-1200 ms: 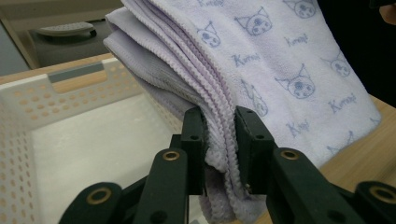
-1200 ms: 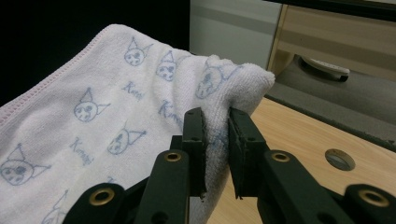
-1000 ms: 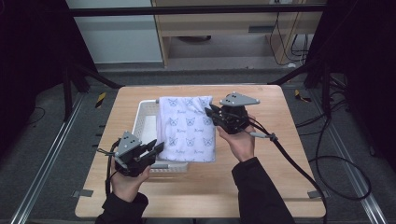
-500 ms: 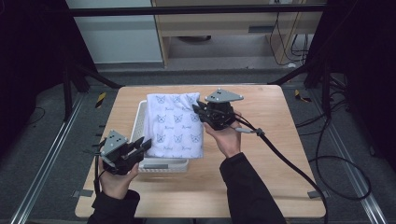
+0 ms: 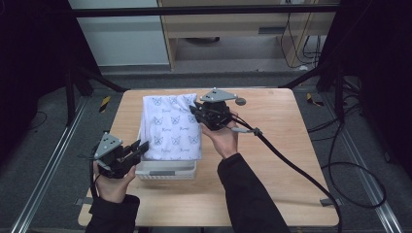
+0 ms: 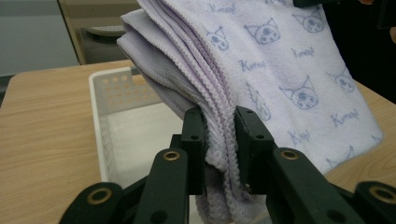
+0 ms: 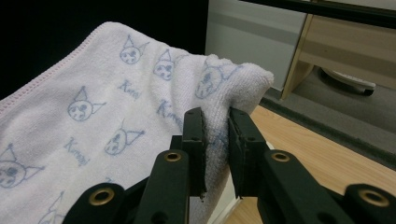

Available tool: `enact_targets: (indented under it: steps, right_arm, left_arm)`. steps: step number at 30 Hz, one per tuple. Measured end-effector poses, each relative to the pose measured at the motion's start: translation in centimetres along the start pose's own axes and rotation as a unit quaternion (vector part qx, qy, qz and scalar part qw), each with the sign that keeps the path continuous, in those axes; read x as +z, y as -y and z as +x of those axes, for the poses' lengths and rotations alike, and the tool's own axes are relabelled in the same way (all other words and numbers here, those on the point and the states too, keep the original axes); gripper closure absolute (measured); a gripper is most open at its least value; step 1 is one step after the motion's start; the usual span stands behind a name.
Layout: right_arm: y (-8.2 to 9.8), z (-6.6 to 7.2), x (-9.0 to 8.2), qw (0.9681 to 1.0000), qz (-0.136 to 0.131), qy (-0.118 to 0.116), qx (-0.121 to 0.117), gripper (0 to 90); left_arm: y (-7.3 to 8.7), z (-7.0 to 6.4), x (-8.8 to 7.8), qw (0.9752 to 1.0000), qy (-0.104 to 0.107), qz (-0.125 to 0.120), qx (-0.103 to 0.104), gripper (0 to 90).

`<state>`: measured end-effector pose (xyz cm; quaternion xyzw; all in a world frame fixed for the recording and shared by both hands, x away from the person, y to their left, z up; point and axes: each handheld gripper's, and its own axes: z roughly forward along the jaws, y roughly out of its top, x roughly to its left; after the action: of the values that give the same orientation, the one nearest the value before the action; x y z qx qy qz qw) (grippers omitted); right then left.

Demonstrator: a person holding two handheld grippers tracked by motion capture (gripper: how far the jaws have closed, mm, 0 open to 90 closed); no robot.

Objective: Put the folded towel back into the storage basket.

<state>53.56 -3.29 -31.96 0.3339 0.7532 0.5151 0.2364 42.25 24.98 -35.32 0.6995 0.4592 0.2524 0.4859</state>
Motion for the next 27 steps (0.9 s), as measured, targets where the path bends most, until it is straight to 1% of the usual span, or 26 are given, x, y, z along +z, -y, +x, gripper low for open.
enact_targets:
  steps: [1, 6, 13, 19, 20, 21, 25, 27]
  right_arm:
    - [-0.1, 0.1, 0.4, 1.0000, 0.002, -0.001, 0.000, 78.2]
    - [-0.3, 0.4, 1.2, 1.0000, 0.002, -0.002, -0.004, 78.2]
    - [-0.2, 0.7, 2.4, 1.0000, 0.005, -0.005, -0.003, 78.1]
    - [0.3, 0.8, 3.9, 0.9999, 0.012, -0.008, -0.003, 78.2]
    - [0.3, 0.8, 3.9, 0.9999, 0.012, -0.008, -0.003, 78.2]
    - [0.5, 0.9, 4.3, 0.9999, 0.015, -0.008, -0.003, 78.1]
    - [0.8, 0.9, 4.8, 0.9997, 0.021, -0.009, -0.004, 78.1]
    - [1.1, 0.9, 5.2, 0.9996, 0.026, -0.007, -0.010, 78.0]
  left_arm:
    - [0.0, 0.2, 0.0, 1.0000, -0.001, -0.001, -0.002, 73.7]
    - [0.1, 0.9, 0.0, 1.0000, -0.005, -0.002, -0.004, 73.7]
    - [0.3, 1.9, 0.0, 0.9999, -0.012, 0.000, -0.011, 73.8]
    - [0.7, 2.4, 0.5, 0.9996, -0.023, 0.009, -0.011, 73.8]
    - [0.8, 2.5, 0.6, 0.9996, -0.026, 0.011, -0.009, 73.8]
    - [0.8, 2.6, 0.7, 0.9995, -0.029, 0.012, -0.007, 73.8]
    - [1.2, 2.9, 1.1, 0.9993, -0.030, 0.019, -0.009, 73.8]
    - [1.3, 3.1, 1.3, 0.9992, -0.031, 0.023, -0.009, 73.8]
